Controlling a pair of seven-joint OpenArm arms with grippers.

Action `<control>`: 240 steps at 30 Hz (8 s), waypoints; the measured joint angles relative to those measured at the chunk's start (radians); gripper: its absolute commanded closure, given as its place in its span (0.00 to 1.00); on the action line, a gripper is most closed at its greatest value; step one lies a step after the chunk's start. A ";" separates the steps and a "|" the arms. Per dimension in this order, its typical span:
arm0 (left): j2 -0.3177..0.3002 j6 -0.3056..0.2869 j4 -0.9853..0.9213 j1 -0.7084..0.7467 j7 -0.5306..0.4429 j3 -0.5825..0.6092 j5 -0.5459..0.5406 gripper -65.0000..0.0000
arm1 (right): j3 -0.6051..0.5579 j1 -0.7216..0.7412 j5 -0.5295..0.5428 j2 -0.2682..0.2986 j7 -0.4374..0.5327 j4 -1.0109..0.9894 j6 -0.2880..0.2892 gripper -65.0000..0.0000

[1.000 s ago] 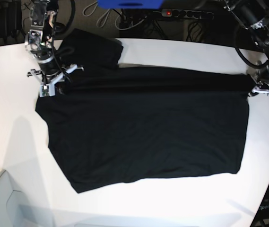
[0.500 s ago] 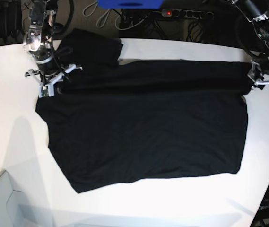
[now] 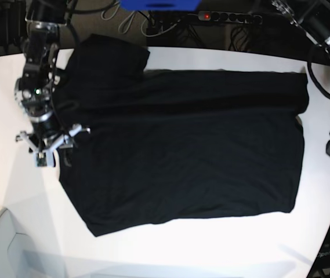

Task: Layout the t-shirt on the table in an organized manner, then fold the t-shirt properly
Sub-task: 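Release the shirt and move both grippers to the shirt sides, then grasp the shirt side with the right gripper and pull it outward, then regrasp the shirt edge with the right gripper and smooth it outward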

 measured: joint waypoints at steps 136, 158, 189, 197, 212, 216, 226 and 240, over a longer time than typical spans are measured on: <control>0.071 -0.001 -0.384 -0.044 -0.133 0.449 0.014 0.78 | -0.115 0.320 -0.003 -0.039 -0.032 -0.473 0.246 1.00; 0.064 -0.013 -0.371 -0.005 -0.146 0.448 -0.013 0.78 | -0.372 0.589 -0.013 0.109 -0.024 -0.759 0.254 0.92; 0.067 -0.013 -0.371 -0.008 -0.143 0.448 -0.013 0.78 | -0.147 0.319 -0.006 -0.005 -0.114 -0.449 0.249 0.49; 0.062 -0.013 -0.376 -0.007 -0.142 0.447 -0.017 0.78 | -0.143 0.525 -0.007 0.049 0.050 -0.854 0.245 0.49; 0.061 -0.016 -0.370 0.006 -0.153 0.447 -0.021 0.78 | -0.144 0.685 0.000 0.100 0.365 -0.988 -0.233 0.49; 0.061 -0.016 -0.370 0.006 -0.149 0.447 -0.021 0.78 | -0.143 0.607 -0.004 0.073 0.210 -0.809 -0.082 0.49; 0.051 -0.017 -0.370 0.006 -0.142 0.448 -0.023 0.78 | -0.148 0.429 -0.007 -0.003 -0.137 -0.505 0.129 0.49; 0.050 -0.017 -0.370 0.006 -0.146 0.447 -0.022 0.78 | -0.249 0.645 0.023 0.038 0.147 -1.096 0.134 0.49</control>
